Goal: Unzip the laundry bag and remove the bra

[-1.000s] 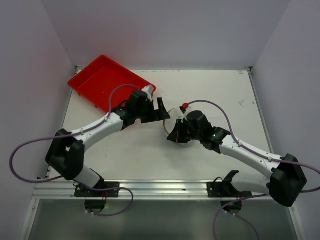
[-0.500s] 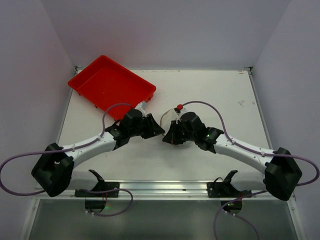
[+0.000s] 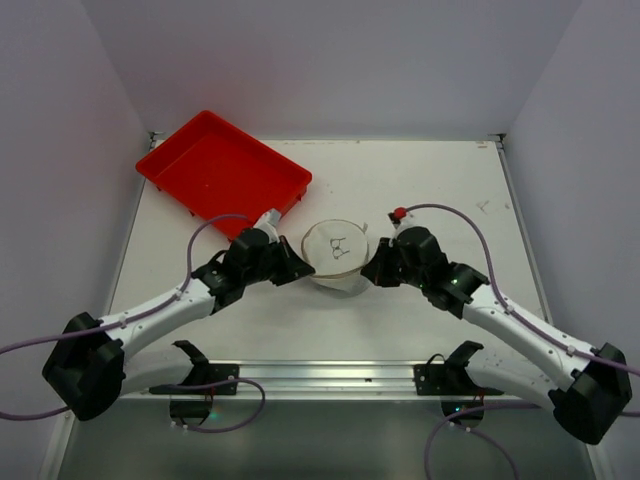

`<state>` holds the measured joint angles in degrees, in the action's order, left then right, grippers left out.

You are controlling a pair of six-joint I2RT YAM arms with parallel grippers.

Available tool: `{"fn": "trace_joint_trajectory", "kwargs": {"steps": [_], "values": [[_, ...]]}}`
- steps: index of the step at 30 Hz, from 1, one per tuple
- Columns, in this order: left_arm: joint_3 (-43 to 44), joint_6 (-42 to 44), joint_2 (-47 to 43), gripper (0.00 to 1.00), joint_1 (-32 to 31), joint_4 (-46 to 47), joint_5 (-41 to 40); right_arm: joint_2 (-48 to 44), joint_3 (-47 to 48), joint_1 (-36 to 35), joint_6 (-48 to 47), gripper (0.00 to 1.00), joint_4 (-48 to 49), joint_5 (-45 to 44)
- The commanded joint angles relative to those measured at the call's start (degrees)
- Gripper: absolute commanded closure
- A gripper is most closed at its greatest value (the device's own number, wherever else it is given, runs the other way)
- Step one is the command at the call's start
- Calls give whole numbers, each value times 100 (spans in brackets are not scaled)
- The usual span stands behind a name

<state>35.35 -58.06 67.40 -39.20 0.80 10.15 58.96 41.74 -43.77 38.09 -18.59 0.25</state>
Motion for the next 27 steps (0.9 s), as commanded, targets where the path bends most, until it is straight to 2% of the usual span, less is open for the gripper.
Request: {"fn": "trace_joint_trajectory", "kwargs": {"steps": [1, 6, 10, 14, 17, 18, 20, 21, 23, 24, 27], "values": [[-274, 593, -411, 100, 97, -991, -128, -559, -210, 1059, -258, 100, -960, -728], [-433, 1244, -1035, 100, 97, -1608, 74, -649, 79, 1406, -477, 100, -1147, -870], [-345, 1718, -1255, 100, 97, -2021, 382, -403, 203, 1397, -749, 100, -683, -168], [-117, 1641, -1352, 100, 97, -2145, 181, -324, 46, 1336, -873, 100, -374, 466], [-37, 1404, -1361, 81, 106, -2049, -4, -499, 10, 1090, -1031, 85, -434, 573], [-37, 1325, -1387, 71, 97, -1970, -65, -656, 19, 1003, -1083, 70, -583, 520], [-46, 1131, -1492, 60, 106, -1908, -224, -832, 115, 739, -1268, 59, -768, 257], [-46, 1070, -1553, 45, 106, -1899, -311, -1025, 150, 555, -1382, 50, -926, 178], [-46, 868, -1738, 27, 106, -1908, -600, -1167, 316, 396, -1514, 44, -1041, 2], [-37, 815, -1808, 14, 106, -1943, -698, -1211, 379, 335, -1576, 43, -1094, 1], [7, 647, -2028, 6, 114, -2048, -980, -1220, 721, 159, -1839, 40, -1243, 19]]}}
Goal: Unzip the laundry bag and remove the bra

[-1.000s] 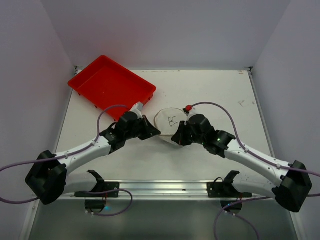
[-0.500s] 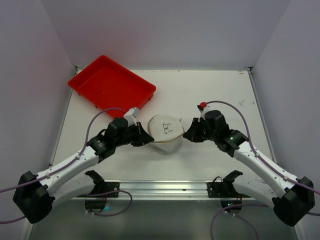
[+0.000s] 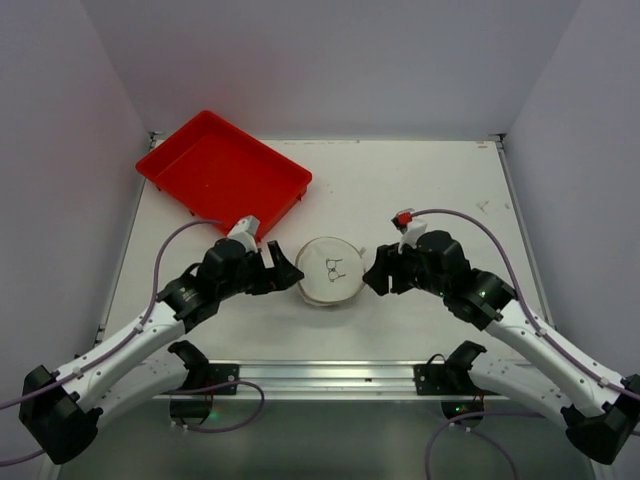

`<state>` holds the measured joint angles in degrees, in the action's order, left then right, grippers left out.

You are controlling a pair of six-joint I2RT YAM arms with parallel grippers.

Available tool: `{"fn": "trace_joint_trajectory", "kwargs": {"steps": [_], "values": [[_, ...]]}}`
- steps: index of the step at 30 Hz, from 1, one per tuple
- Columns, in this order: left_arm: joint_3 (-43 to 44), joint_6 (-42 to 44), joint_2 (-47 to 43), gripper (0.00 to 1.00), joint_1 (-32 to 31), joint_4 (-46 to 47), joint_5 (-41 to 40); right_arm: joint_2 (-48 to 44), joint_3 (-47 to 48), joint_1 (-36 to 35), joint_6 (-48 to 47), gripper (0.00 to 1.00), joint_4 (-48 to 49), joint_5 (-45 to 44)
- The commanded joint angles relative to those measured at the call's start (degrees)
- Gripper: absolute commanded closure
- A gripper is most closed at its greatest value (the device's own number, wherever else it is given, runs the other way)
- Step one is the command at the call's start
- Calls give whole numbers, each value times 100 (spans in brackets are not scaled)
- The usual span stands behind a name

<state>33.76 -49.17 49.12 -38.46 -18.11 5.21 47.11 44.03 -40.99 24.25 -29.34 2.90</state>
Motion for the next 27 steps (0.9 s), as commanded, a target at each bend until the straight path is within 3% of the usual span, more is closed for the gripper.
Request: {"fn": "trace_joint_trajectory", "kwargs": {"steps": [1, 9, 14, 21, 27], "values": [[175, -286, -280, 6, 49, -175, -695, 60, 571, -206, -587, 40, -194, -254], [-167, -409, -281, 15, 110, -124, -1075, 1273, 1371, -1138, -686, 38, -98, -640], [-589, -410, 44, 19, 198, 307, -961, 1774, 1328, -1201, -237, 36, 438, -746], [-686, -286, 984, 23, 233, 1307, -671, 2513, 1012, -1034, 220, 36, 754, -993], [-695, -330, 1758, 30, 233, 2292, -461, 2724, 45, -148, 887, 37, 1509, -361]]}}
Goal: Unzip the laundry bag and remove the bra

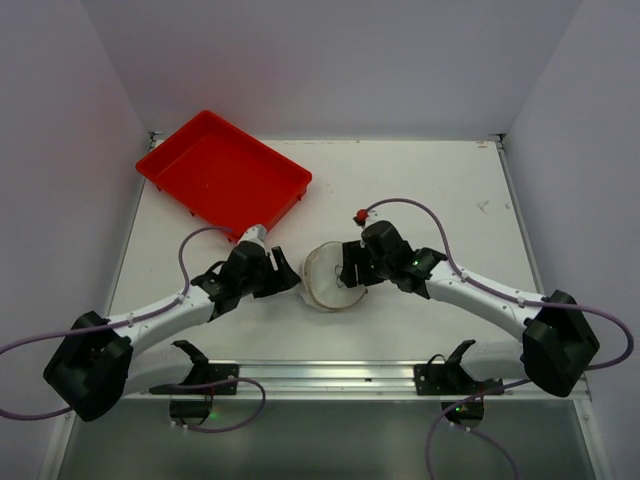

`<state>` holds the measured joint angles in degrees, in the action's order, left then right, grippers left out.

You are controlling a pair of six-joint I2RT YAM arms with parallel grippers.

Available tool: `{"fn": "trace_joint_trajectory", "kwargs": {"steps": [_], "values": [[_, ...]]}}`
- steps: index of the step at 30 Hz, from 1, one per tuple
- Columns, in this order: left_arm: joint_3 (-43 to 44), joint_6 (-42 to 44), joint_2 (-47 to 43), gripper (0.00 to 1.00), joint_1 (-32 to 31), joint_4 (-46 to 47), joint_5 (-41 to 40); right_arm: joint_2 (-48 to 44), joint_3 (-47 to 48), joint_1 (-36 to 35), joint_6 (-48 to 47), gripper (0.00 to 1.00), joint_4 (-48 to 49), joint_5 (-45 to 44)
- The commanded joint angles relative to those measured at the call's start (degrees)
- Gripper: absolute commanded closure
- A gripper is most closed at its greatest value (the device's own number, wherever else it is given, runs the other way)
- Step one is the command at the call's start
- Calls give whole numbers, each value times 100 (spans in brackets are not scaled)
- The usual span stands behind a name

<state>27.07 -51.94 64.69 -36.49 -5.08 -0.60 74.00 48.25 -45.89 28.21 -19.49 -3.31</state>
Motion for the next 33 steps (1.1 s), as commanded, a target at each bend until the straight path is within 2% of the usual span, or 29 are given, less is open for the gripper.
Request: {"fn": "trace_joint_trajectory", "kwargs": {"steps": [1, 5, 10, 13, 14, 16, 17, 20, 25, 29, 33], "values": [[-26, -79, 394, 31, 37, 1122, 200, 62, -482, 413, 510, 37, 725, 304], [-26, -140, 878, 36, 28, 1780, 446, 447, -843, 511, 651, 37, 1087, 770], [9, -185, 1283, 42, -42, 2143, 684, 879, -949, 555, 800, 37, 1474, 1245], [-52, -185, 1266, 60, -42, 2160, 605, 722, -914, 555, 783, 38, 1387, 1149], [-70, -193, 1257, 73, -42, 2195, 579, 626, -870, 546, 757, 37, 1290, 1070], [-114, -185, 1231, 87, -51, 2222, 526, 187, -782, 537, 695, 38, 1027, 842], [-123, -193, 1222, 99, -51, 2222, 517, -15, -756, 520, 686, 38, 947, 789], [-167, -211, 1143, 100, -51, 2213, 482, -727, -537, 371, 686, 37, 508, 351], [-290, -351, 836, 100, -86, 2108, 368, -1124, 95, -604, 932, 34, -169, -669], [-334, -466, 581, 100, -191, 1871, 236, -591, 483, -1167, 1266, 28, -336, -1276], [-369, -571, 326, 100, -288, 1677, 96, 191, 992, -1641, 1739, 27, -713, -1760]]}}
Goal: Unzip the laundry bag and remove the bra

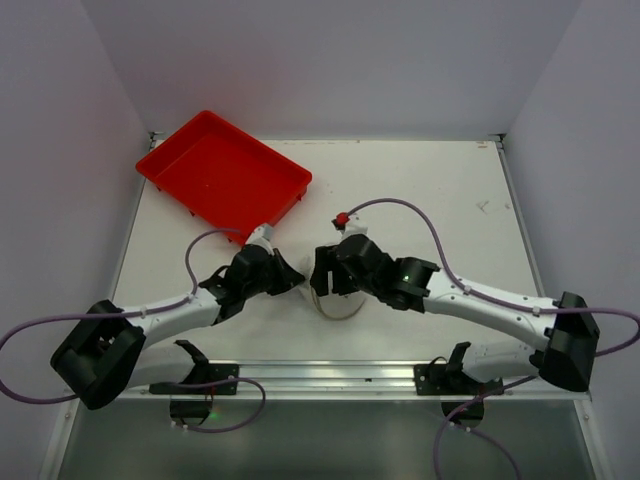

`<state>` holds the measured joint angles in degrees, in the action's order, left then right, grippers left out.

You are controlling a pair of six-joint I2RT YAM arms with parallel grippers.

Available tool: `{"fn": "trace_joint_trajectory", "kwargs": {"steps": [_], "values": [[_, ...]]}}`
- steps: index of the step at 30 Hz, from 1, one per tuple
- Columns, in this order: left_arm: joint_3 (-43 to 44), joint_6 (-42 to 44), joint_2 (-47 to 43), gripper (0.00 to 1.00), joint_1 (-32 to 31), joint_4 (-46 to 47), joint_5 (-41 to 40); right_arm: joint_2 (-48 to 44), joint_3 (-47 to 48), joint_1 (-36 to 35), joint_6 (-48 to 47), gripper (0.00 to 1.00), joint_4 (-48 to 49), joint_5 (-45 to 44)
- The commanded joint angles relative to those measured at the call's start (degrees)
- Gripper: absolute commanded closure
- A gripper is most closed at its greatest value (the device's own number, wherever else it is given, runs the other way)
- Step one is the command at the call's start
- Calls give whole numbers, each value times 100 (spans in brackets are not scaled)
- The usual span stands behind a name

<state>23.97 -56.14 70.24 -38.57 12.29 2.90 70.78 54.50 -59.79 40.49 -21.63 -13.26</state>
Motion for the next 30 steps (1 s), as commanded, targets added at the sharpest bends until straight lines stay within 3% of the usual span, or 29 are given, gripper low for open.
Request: {"fn": "trace_joint_trajectory", "kwargs": {"steps": [1, 6, 13, 23, 27, 30], "values": [[-85, -178, -273, 100, -98, -78, -254, 646, 551, -322, 582, 27, -561, -949], [-138, -231, -414, 100, -125, -148, -254, 1235, 869, -446, 1074, 29, -1001, -1372], [-155, -213, -423, 100, -134, -254, -457, 1043, 553, -437, 1154, 43, -1186, -1697], [-190, -143, -476, 100, -125, -412, -527, 86, -272, 238, 987, 79, -1546, -2128], [-199, -73, -467, 100, -125, -386, -518, -975, -756, 1457, 716, 76, -1705, -2217], [-182, 6, -389, 100, -125, -333, -466, -1434, -932, 2380, 330, 59, -1704, -1971]]}}
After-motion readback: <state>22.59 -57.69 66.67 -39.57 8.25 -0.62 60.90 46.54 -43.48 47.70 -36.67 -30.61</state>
